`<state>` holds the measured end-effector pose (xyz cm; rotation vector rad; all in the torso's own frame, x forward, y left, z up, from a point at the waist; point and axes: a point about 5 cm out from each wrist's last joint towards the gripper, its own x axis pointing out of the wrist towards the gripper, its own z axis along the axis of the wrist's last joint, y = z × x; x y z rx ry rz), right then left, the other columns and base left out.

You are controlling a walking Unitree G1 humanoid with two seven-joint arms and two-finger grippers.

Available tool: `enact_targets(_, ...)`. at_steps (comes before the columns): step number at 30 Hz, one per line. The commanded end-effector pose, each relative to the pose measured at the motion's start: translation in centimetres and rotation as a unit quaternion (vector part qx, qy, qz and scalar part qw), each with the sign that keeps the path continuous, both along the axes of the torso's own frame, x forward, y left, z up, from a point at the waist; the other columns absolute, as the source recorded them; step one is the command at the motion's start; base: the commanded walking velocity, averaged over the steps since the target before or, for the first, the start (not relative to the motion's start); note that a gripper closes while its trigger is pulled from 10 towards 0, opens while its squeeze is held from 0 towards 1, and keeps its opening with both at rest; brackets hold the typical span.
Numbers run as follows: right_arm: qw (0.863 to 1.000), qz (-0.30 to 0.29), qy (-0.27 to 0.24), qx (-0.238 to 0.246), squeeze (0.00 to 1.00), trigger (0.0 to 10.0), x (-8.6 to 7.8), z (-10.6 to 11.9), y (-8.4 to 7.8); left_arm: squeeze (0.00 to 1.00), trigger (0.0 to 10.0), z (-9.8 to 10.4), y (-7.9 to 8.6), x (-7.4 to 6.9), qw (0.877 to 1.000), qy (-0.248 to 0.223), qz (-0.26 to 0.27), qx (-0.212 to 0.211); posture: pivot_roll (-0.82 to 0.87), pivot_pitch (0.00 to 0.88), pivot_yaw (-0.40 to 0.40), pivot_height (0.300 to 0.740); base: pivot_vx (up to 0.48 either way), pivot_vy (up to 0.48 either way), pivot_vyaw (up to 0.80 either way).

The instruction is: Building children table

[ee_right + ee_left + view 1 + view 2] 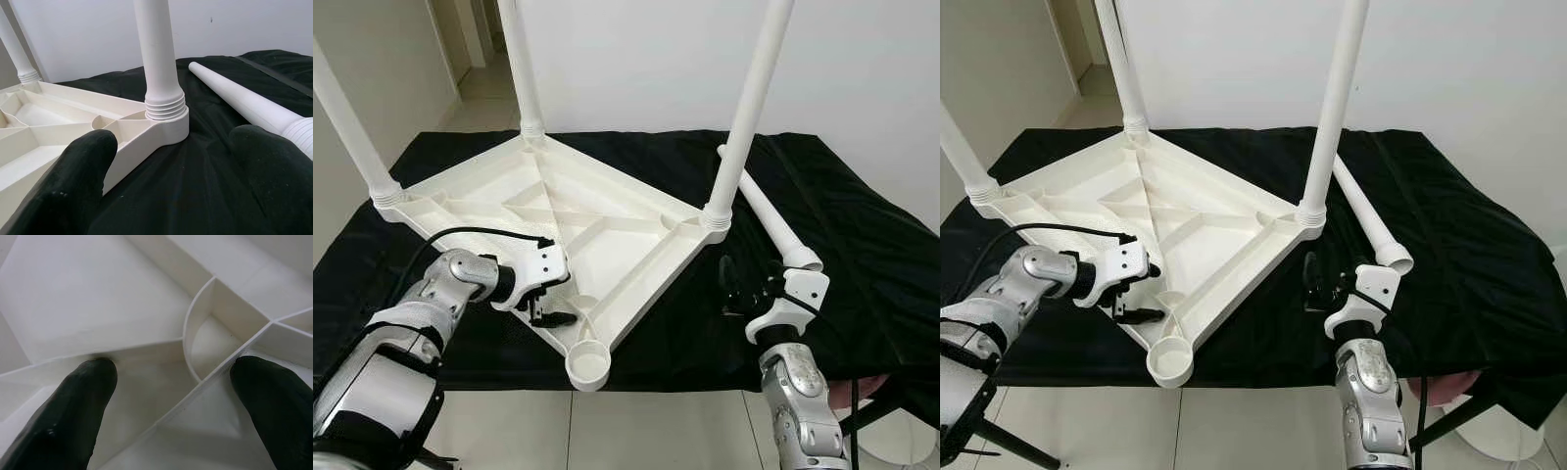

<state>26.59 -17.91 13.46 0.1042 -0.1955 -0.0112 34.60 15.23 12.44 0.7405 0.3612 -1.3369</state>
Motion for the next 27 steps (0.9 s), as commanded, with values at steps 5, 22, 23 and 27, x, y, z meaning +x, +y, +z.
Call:
enact_targets(5,1.0,-0.006,0.006,-0.001,0.0,10.0,-0.2,0.0,-0.1,0.0,0.0,-1.1,-0.1,-1.3,0.992,0.077,-0.089,0.042,-0.06,0.001,0.057,0.74,0.0,0.0,0.0)
enact_targets(22,1.0,-0.021,0.01,0.002,0.0,10.0,-0.5,-0.1,-0.6,0.0,0.0,-1.2,-0.8,-1.6,0.989,0.094,-0.111,0.028,-0.06,0.018,0.067,0.74,0.0,0.0,0.0)
enact_targets(23,1.0,-0.022,0.01,0.002,0.0,10.0,-0.5,0.0,-0.7,0.0,0.0,-1.2,-1.0,-1.5,0.99,0.091,-0.103,0.017,-0.06,0.019,0.065,0.74,0.0,0.0,0.0)
enact_targets(27,1.0,-0.025,0.01,0.001,0.0,10.0,-0.4,0.0,-0.8,0.0,0.0,-1.1,-1.4,-1.3,0.993,0.081,-0.086,-0.007,-0.06,0.02,0.062,0.74,0.0,0.0,0.0)
